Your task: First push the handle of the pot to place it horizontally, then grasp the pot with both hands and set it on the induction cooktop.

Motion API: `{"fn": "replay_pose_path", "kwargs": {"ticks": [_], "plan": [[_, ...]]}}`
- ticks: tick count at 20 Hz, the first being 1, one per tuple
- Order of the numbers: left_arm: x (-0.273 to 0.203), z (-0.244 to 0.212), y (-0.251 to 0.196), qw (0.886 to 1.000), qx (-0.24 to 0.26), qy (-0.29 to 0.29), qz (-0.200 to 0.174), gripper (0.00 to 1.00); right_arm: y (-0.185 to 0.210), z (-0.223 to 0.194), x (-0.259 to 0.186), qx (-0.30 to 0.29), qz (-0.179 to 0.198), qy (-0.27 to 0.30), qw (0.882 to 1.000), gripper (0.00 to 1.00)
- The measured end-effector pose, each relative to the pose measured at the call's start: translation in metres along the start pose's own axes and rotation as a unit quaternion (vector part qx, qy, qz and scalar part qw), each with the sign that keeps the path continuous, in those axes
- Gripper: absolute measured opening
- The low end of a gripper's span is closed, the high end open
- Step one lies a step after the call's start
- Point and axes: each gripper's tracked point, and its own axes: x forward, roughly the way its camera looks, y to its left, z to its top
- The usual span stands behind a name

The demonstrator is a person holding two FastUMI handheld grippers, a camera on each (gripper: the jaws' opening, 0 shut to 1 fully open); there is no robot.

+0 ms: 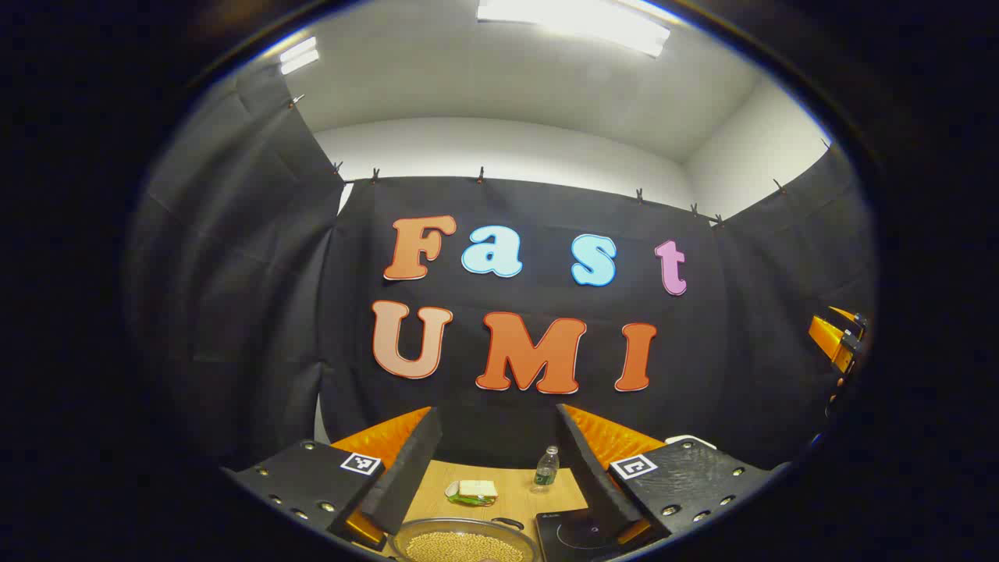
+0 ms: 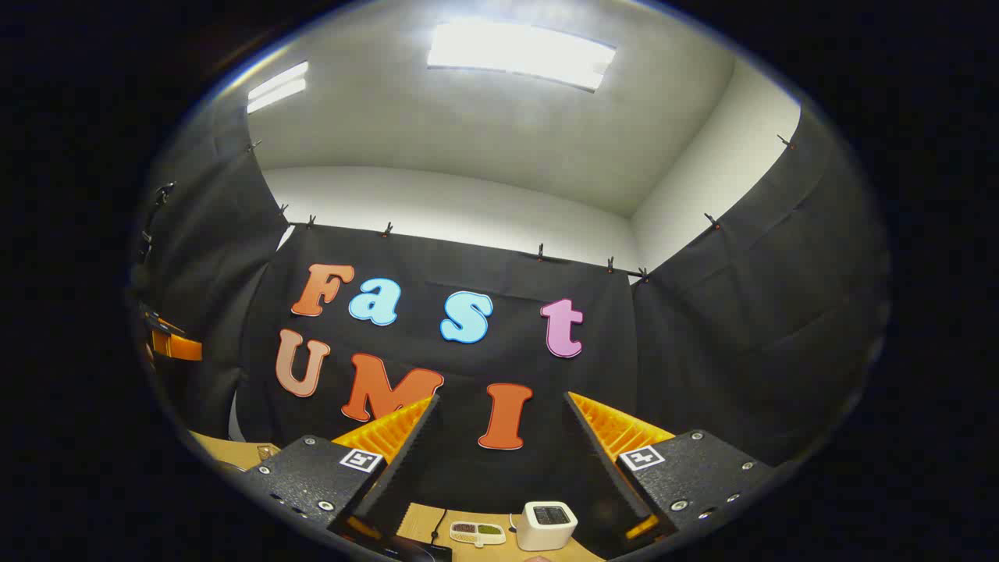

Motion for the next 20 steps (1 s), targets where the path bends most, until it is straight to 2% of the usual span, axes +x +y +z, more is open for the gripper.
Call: {"fn": "replay_pose_path", "kwargs": {"ticks": [5, 7, 10, 13, 14, 17, 18, 20], "plan": [[-0.018, 0.009, -0.001, 0.999, 0.034, -0.029, 0.013, 0.87, 0.009, 0.004, -0.004, 0.011, 0.014, -0.005, 1.000, 0.94], [-0.027, 0.006, 0.006, 0.998, 0.055, -0.025, 0.027, 0.90, 0.015, -0.001, -0.006, 0.004, 0.020, 0.004, 1.000, 0.95], [-0.027, 0.011, 0.016, 0.996, 0.074, -0.017, 0.044, 0.88, 0.030, -0.004, -0.001, 0.007, 0.034, 0.008, 0.999, 0.95], [-0.027, 0.016, 0.025, 0.996, 0.067, -0.017, 0.053, 0.93, 0.045, -0.009, 0.001, 0.009, 0.055, 0.019, 0.998, 0.95], [-0.026, 0.014, 0.027, 0.997, 0.059, -0.012, 0.055, 0.88, 0.048, -0.010, 0.002, 0.010, 0.059, 0.024, 0.998, 0.95], [-0.019, 0.005, 0.036, 0.997, 0.042, 0.005, 0.058, 0.90, 0.049, -0.016, 0.002, 0.021, 0.061, 0.038, 0.997, 0.95], [-0.018, 0.000, 0.034, 0.998, 0.037, 0.009, 0.053, 0.88, 0.049, -0.017, 0.001, 0.024, 0.062, 0.041, 0.997, 0.95], [-0.018, -0.013, 0.028, 0.999, 0.031, 0.022, 0.035, 0.90, 0.050, -0.022, 0.000, 0.030, 0.065, 0.048, 0.996, 0.95]]}}
